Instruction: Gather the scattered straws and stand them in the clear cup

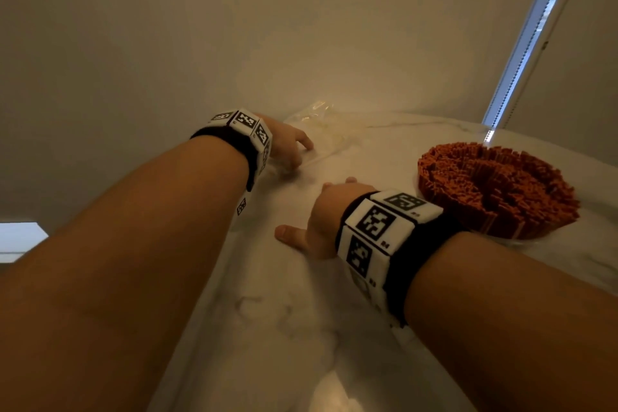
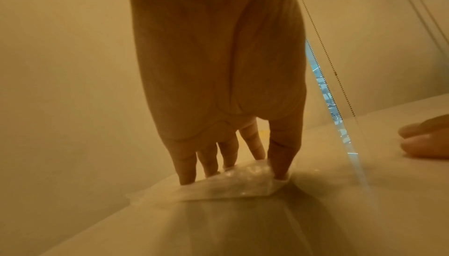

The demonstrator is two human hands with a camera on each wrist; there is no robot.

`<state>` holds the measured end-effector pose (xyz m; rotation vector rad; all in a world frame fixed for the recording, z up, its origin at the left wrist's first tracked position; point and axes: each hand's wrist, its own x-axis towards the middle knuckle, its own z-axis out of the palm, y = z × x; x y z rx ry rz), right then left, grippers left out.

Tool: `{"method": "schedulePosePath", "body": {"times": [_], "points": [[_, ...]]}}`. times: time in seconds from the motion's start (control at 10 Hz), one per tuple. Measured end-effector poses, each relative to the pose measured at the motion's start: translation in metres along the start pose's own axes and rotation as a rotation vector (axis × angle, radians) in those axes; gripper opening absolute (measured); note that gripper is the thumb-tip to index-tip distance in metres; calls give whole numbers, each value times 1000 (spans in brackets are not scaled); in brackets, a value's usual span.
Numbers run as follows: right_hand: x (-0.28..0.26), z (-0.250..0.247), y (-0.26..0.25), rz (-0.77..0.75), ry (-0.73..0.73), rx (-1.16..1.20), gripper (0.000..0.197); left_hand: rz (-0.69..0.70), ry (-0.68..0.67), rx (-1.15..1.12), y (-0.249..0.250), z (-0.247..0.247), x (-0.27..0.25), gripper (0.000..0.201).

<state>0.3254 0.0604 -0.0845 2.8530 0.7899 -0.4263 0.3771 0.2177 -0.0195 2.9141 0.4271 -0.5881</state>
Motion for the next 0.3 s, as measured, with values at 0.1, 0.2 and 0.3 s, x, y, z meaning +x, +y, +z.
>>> {"method": "schedulePosePath", "body": {"times": [0.1, 0.2, 0.3], "points": [[0, 0, 0, -1, -10, -14, 130, 5, 37, 21, 2, 2, -3, 65], [1, -3, -2, -17, 7, -37, 127, 30, 140, -22, 0, 6, -12, 64], [-2, -6, -4, -51, 37, -32, 114, 79, 265, -93, -5, 9, -25, 54]]}}
